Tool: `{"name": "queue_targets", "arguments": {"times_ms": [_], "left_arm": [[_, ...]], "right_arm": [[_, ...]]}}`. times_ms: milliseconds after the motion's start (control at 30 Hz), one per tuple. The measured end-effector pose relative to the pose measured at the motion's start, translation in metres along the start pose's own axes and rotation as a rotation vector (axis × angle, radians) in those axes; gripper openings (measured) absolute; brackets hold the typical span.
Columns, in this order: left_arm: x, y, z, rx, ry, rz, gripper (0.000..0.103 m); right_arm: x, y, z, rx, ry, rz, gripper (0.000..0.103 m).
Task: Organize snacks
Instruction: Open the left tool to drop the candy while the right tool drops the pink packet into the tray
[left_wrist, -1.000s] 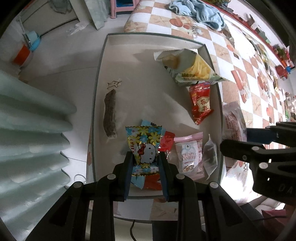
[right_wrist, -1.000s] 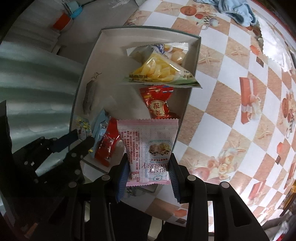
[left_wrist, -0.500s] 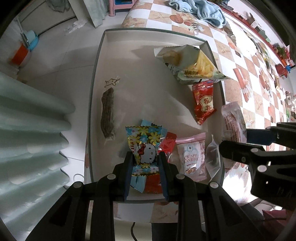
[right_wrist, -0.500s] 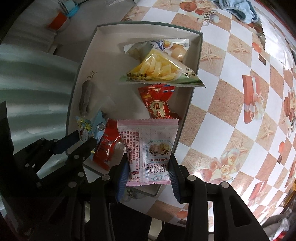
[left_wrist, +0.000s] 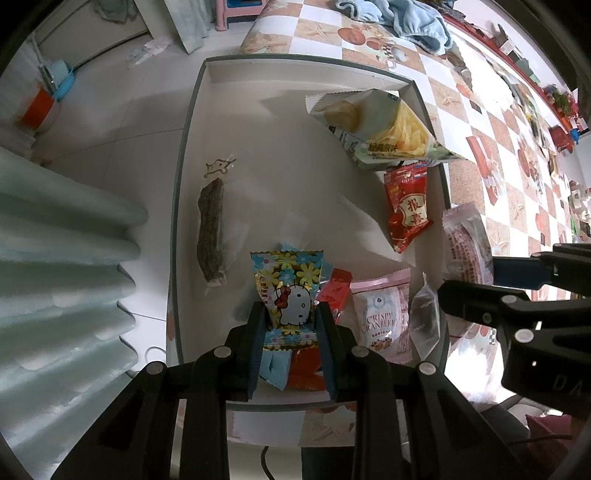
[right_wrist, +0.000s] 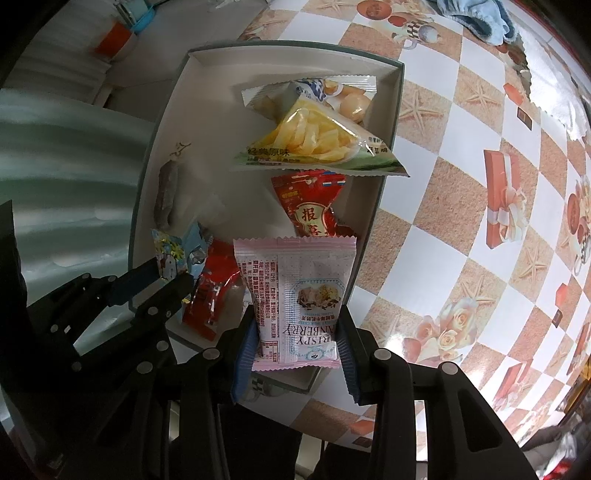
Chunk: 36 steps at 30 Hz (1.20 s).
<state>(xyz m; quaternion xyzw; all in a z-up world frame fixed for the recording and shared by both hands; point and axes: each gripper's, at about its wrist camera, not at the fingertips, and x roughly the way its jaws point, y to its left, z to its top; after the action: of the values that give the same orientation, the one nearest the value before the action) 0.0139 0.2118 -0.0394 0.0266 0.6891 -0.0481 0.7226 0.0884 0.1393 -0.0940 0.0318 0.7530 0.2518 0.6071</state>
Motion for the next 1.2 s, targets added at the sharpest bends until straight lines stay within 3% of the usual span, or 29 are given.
{"name": "queue_targets", "arguments": {"times_ms": [867,900,933,1033,1100,1133,1167,1200], "left_arm": [[0.0053,-0.0047,-0.0002,0.014,0.009,0.014,0.032],[0.0051,-0.0056,-0.0003,0.015,0.008,0.015,0.038],[0.0044,-0.0064,-0.0007,0.015,0.005,0.018,0.051],[-0.0007,-0.0085,-0.0013,0.010,-0.018,0.041,0.078],[-0.0034,-0.0088,-0.0014,0.007,-0.027,0.054,0.079],[-0.0040,-0.0088,-0.0017,0.009,-0.027,0.056,0.079],[-0.0041,-0.0093,-0.0021,0.011,-0.025,0.060,0.079],[-0.0043,-0.0100,-0.0029,0.012,-0.022,0.062,0.080]], "right_arm": [[0.0010,-0.0010,0.0064,0.003,0.003,0.009,0.042],[0.0011,-0.0002,0.0076,0.003,0.002,0.008,0.042],[0.0020,0.0012,0.0084,0.002,0.003,0.008,0.042],[0.0030,0.0016,0.0089,-0.005,0.010,0.001,0.045],[0.0043,0.0008,0.0083,-0.008,0.021,-0.006,0.047],[0.0050,0.0007,0.0078,-0.011,0.027,-0.012,0.062],[0.0053,0.0008,0.0075,-0.013,0.030,-0.015,0.086],[0.0049,0.0012,0.0077,-0.013,0.027,-0.015,0.095]]}}
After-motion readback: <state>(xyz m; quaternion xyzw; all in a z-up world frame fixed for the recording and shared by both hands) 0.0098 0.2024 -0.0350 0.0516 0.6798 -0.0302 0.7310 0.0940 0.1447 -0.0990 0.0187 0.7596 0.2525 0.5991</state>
